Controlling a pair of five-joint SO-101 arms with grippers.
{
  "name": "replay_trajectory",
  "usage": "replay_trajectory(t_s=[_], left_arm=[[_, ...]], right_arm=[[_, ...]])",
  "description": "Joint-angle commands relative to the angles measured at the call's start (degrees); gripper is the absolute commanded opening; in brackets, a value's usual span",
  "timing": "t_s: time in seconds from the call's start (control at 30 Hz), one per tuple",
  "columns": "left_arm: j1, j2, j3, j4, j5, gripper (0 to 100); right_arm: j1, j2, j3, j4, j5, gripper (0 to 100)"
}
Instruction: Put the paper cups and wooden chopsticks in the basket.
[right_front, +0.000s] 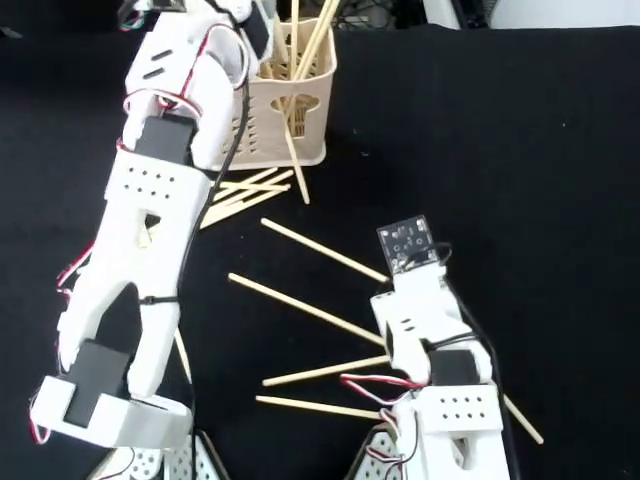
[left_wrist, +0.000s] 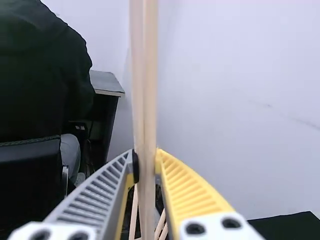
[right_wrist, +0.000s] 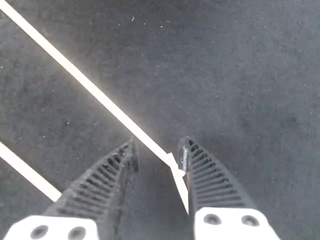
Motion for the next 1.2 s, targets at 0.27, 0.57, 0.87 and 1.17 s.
replay_trajectory(t_s=[0.27,0.57,0.87,1.17], left_arm=[[2.1,-3.3,17.8,-24.4,-7.2,3],[2.0,-6.5,38.6,-41.2,-9.0,3],[2.1,-6.3,42.8,-41.5,-9.0,7],[1.9,-6.8,41.5,-36.8,-8.9,14]], right_arm=[[0.4,-0.6,-0.1,-1.2,-0.1,14.8],[0.3,-0.6,-0.1,-1.2,-0.1,14.8],[0.3,-0.6,-0.1,-1.1,-0.1,14.8],[0.3,-0.6,0.0,-1.1,-0.1,14.8]])
